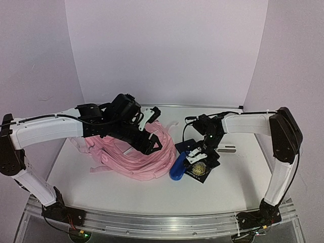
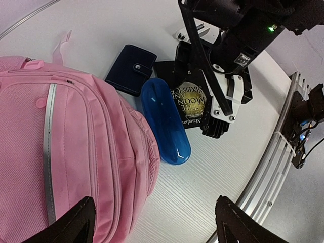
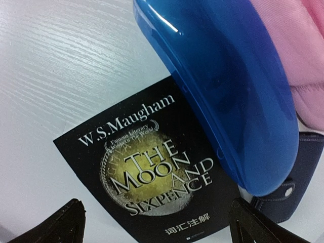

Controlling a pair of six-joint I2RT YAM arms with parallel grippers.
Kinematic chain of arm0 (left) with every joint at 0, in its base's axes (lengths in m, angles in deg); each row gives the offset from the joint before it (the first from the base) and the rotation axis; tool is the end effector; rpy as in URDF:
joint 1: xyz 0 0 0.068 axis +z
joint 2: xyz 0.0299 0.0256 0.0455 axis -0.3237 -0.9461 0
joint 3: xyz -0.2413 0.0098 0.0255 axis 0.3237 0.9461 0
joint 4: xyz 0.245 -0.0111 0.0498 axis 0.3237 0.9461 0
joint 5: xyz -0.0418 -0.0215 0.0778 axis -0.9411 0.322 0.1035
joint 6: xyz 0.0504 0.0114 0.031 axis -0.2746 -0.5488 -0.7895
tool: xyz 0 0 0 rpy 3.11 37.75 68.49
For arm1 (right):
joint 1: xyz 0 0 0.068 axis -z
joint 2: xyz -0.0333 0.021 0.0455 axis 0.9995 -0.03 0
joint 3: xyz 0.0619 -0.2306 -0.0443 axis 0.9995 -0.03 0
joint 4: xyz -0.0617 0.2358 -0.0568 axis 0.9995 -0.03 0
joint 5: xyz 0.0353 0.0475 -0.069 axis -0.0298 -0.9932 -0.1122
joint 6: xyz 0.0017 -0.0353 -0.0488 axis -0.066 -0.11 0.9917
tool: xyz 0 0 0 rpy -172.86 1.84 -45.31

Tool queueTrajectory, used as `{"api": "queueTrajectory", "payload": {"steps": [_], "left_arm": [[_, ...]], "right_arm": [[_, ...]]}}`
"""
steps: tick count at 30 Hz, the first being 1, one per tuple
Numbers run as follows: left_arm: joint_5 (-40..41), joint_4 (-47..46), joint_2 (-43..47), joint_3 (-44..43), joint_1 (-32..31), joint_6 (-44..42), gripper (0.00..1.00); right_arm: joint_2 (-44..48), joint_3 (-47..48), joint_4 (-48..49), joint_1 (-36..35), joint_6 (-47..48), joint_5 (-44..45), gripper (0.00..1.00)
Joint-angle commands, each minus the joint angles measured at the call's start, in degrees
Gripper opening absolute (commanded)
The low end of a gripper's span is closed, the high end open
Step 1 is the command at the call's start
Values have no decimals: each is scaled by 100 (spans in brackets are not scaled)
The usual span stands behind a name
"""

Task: Pack the student bag
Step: Pick up the book from the center of the board.

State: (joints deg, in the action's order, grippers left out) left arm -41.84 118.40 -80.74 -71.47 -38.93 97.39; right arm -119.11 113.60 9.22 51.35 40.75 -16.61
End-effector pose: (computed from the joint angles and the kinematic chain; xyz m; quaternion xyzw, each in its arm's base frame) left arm 0.1750 -0.2845 0.2755 0.3634 0.8437 -0.2569 0.3002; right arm 0.2661 0.2127 0.1402 -0.8792 0.4544 0.0649 0.1276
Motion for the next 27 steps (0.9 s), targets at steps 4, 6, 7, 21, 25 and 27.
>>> {"api": "queueTrajectory", "payload": {"steps": [4,6,7,21,25,27], "left_arm": [[105,-215,459,162,-22,148,81],[143,-212,527,219,-19,164,81],[155,-213,557,241,-23,167,81],[321,-146,670,327,-19,105,81],[353,-109,710,329,-22,93,81],[367,-100,724,315,-19,83,81]], "right_arm": [[-559,373,65,-111,552,372,98],[-682,423,72,-113,621,460,98],[-727,447,79,-120,644,487,98],[-1257,114,134,-173,848,1083,85],[-1265,-41,140,-176,742,1101,62],[-1232,-85,142,-178,686,1072,54]]}}
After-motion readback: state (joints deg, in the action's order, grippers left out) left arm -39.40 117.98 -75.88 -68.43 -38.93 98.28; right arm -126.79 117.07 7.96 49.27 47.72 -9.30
